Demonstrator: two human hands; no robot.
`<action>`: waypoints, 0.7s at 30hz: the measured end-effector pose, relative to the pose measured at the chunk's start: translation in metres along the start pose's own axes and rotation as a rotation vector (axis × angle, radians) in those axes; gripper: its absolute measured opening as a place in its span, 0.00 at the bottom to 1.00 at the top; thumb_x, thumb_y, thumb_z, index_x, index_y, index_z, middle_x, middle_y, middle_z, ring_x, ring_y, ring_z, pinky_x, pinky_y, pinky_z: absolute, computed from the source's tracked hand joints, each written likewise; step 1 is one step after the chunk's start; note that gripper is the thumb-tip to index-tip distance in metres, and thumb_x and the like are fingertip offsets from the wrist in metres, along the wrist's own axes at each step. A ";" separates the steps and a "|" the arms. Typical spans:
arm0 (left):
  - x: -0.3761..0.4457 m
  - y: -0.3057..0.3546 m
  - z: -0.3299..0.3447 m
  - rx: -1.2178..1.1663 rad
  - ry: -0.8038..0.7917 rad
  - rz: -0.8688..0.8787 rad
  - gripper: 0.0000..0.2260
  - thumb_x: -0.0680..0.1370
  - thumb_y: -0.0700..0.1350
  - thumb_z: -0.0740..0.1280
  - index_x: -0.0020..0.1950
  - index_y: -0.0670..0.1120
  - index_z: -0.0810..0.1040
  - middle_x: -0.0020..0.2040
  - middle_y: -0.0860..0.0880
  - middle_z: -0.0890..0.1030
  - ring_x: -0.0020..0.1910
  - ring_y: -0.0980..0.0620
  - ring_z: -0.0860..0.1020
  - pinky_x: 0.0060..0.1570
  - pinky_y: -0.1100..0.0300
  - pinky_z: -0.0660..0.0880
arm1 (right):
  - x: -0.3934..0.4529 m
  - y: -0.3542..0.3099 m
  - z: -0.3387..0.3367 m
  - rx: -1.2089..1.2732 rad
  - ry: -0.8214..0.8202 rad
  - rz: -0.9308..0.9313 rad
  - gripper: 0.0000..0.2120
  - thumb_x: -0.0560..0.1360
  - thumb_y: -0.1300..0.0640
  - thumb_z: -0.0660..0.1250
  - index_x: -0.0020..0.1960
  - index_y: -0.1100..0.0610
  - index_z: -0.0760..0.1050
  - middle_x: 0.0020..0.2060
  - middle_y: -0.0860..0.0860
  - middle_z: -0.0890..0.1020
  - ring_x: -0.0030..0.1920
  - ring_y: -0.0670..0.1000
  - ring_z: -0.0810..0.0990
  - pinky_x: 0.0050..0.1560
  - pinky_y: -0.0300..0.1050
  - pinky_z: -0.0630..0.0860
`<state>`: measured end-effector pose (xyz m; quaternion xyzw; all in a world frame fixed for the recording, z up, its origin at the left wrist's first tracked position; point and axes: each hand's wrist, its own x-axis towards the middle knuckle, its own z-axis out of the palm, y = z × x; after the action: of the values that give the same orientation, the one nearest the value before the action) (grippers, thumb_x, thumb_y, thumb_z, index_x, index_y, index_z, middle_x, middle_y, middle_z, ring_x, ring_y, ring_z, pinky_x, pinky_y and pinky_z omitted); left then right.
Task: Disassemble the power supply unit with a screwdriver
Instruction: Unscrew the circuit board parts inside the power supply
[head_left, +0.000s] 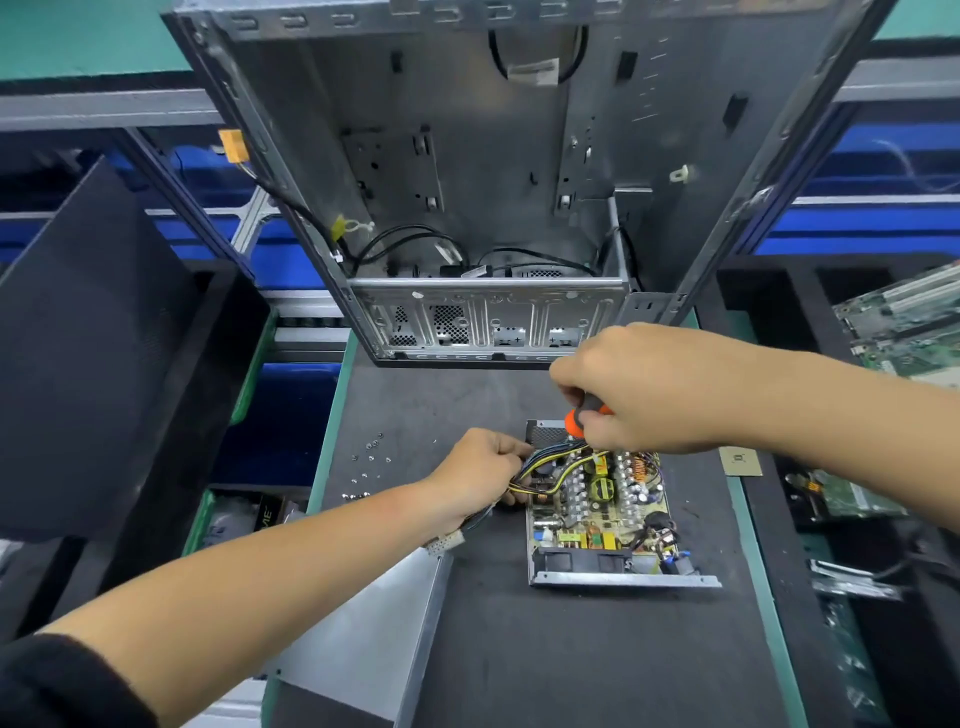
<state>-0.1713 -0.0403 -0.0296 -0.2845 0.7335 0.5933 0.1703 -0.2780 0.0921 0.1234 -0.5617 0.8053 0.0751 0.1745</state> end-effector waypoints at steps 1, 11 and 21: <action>-0.001 0.000 0.001 -0.024 0.003 -0.015 0.17 0.77 0.31 0.56 0.57 0.39 0.81 0.33 0.48 0.79 0.29 0.53 0.76 0.29 0.65 0.73 | 0.000 -0.001 0.002 0.004 -0.008 0.003 0.04 0.76 0.52 0.62 0.45 0.52 0.70 0.42 0.50 0.77 0.42 0.54 0.75 0.39 0.48 0.74; -0.002 -0.001 -0.002 -0.119 0.016 -0.081 0.16 0.77 0.31 0.57 0.58 0.37 0.80 0.35 0.46 0.81 0.27 0.54 0.77 0.28 0.64 0.74 | 0.004 -0.004 -0.005 0.077 0.024 0.042 0.08 0.73 0.50 0.65 0.44 0.55 0.73 0.42 0.52 0.77 0.43 0.57 0.78 0.43 0.54 0.78; -0.001 -0.002 -0.004 -0.294 -0.020 -0.139 0.12 0.76 0.30 0.60 0.54 0.36 0.80 0.40 0.42 0.81 0.27 0.54 0.76 0.26 0.64 0.73 | 0.017 -0.009 0.000 0.018 0.000 0.041 0.11 0.73 0.49 0.65 0.43 0.58 0.74 0.41 0.54 0.78 0.40 0.57 0.79 0.41 0.55 0.79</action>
<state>-0.1688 -0.0440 -0.0291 -0.3507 0.6154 0.6839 0.1748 -0.2747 0.0742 0.1177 -0.5435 0.8173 0.0713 0.1778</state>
